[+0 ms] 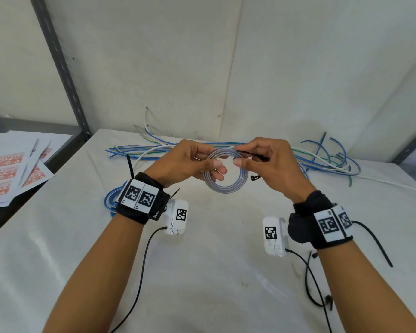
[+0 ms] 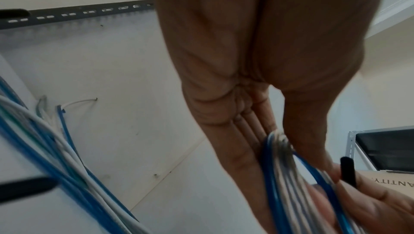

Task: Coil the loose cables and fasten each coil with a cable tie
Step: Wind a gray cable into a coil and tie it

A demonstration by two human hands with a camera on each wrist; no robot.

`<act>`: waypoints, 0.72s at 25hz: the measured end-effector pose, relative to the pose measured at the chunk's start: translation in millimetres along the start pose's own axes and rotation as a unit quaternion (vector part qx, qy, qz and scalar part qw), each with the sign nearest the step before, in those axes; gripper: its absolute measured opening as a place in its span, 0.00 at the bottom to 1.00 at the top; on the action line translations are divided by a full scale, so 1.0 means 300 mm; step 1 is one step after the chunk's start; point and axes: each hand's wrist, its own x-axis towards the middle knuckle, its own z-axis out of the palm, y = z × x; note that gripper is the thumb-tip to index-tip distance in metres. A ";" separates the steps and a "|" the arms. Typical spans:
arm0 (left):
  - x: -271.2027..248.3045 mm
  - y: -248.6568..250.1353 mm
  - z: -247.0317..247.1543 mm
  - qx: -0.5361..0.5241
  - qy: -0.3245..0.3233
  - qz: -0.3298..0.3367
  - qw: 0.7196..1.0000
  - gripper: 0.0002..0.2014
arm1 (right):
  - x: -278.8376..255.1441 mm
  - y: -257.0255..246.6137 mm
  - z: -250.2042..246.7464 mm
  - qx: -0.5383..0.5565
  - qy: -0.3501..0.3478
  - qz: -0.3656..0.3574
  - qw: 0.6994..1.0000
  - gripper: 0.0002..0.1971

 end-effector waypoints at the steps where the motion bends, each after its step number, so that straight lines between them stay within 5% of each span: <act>1: 0.000 -0.003 -0.004 -0.004 0.004 -0.006 1.000 0.12 | -0.001 -0.001 -0.004 0.011 0.014 0.003 1.000 0.11; 9: 0.020 -0.011 0.014 -0.015 0.109 0.034 0.993 0.13 | 0.000 0.004 0.019 0.000 0.095 -0.030 0.995 0.12; 13: 0.018 0.000 0.008 0.005 0.080 0.011 0.997 0.20 | -0.005 0.012 0.028 -0.006 0.054 -0.022 0.998 0.11; 16: 0.029 0.010 0.039 -0.010 0.015 -0.079 0.997 0.32 | -0.018 0.008 0.062 -0.042 0.002 -0.033 0.999 0.09; 18: 0.037 0.008 0.054 -0.021 -0.003 -0.120 0.993 0.31 | -0.025 0.003 0.077 -0.065 -0.012 -0.047 0.997 0.09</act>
